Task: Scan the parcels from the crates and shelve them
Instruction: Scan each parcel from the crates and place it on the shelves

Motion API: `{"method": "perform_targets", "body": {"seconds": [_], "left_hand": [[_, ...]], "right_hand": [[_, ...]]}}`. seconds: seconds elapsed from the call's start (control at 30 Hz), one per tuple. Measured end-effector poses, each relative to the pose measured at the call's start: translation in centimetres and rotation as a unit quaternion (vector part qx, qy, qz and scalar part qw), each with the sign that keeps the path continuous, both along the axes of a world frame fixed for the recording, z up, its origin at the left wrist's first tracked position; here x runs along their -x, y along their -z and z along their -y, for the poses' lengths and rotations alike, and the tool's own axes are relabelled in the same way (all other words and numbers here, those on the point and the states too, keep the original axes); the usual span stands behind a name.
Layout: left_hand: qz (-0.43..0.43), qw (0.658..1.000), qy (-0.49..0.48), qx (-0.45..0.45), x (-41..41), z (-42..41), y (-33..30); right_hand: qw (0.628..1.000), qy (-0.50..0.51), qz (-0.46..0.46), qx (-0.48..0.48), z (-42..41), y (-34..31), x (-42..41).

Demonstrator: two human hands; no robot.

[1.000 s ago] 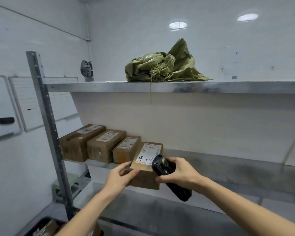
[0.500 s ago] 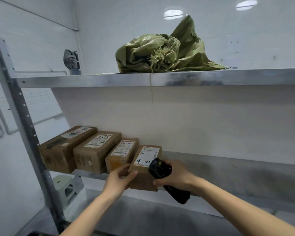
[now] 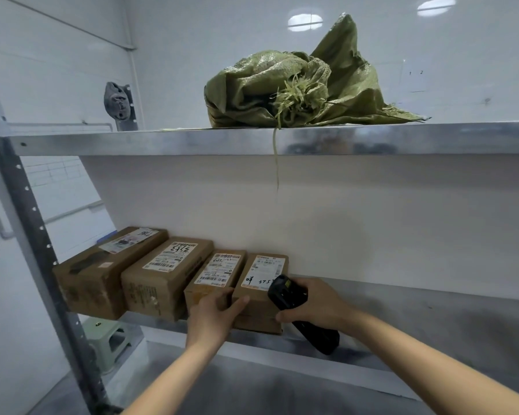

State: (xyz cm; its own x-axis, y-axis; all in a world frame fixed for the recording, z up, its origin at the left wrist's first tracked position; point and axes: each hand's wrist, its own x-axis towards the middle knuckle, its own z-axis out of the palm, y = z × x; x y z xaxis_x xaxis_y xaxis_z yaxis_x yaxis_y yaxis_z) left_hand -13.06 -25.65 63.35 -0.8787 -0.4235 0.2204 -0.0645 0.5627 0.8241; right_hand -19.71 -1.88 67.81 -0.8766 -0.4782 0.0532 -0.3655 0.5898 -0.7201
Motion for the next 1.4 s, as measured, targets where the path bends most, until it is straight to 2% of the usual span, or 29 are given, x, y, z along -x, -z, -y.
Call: {"method": "perform_targets", "body": {"seconds": [0.37, 0.83, 1.07, 1.23, 1.4], "left_hand": [[0.015, 1.000, 0.000, -0.006, -1.0, -0.2, -1.2], [-0.030, 0.999, -0.019, -0.008, -11.3, 0.4, -3.9], [-0.045, 0.997, -0.053, -0.031, -19.2, 5.9, -3.4], [-0.035, 0.993, -0.104, -0.047, -28.3, 12.3, -2.3], [-0.010, 0.971, -0.235, -0.049, -40.6, 19.9, 2.0]], "right_hand": [[1.000, 0.003, -0.013, -0.014, -0.8, 0.0, 0.0], [0.995, -0.015, -0.088, -0.036, 0.5, -4.2, -9.8], [0.991, -0.060, -0.101, -0.068, 6.9, -5.5, -16.9], [0.991, -0.093, -0.066, -0.070, 13.7, -4.4, -22.3], [0.982, -0.174, -0.041, -0.067, 23.2, 0.0, -30.7]]}}
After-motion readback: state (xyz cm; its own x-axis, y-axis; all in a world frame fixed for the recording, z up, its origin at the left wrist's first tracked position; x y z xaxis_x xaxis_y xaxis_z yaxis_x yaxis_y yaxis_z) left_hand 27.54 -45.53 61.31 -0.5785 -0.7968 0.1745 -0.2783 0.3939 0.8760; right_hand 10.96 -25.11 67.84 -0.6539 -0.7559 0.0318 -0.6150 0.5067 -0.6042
